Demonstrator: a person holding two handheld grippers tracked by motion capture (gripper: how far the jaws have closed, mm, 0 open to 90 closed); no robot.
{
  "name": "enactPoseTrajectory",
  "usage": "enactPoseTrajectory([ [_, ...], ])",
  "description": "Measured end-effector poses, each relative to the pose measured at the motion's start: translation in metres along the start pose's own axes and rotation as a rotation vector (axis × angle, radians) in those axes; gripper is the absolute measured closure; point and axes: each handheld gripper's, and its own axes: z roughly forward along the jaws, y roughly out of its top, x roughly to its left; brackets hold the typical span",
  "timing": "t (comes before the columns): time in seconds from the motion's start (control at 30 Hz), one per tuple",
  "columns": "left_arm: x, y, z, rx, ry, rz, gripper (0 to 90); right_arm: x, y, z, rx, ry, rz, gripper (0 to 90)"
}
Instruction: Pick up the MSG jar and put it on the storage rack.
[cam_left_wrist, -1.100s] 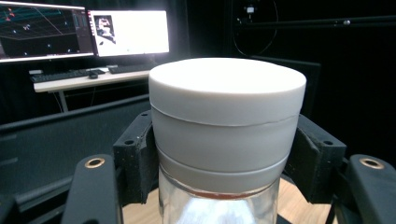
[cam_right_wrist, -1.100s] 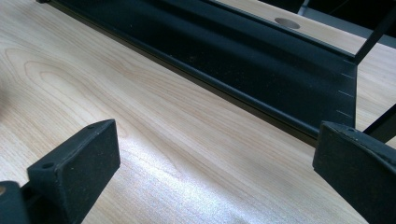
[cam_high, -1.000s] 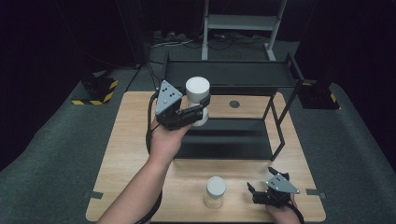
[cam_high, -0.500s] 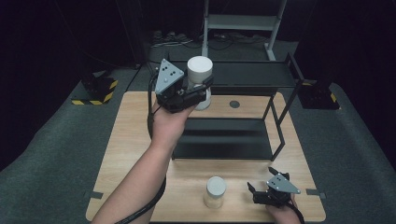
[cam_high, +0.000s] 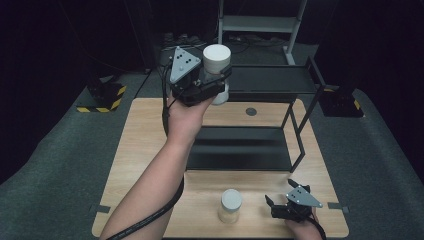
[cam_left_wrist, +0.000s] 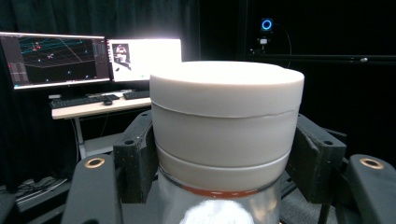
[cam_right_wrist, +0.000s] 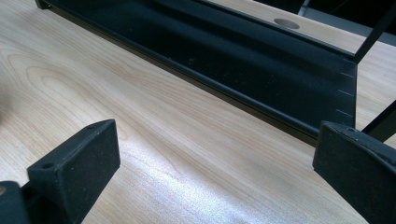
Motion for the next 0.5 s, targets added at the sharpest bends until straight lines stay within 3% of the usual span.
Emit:
enactPoseTrajectory([
  [0.5, 0.002, 0.001, 0.033, 0.009, 0.040, -0.019, 34.4, -0.002, -0.001, -0.001, -0.007, 0.003, 0.015, 0.0],
])
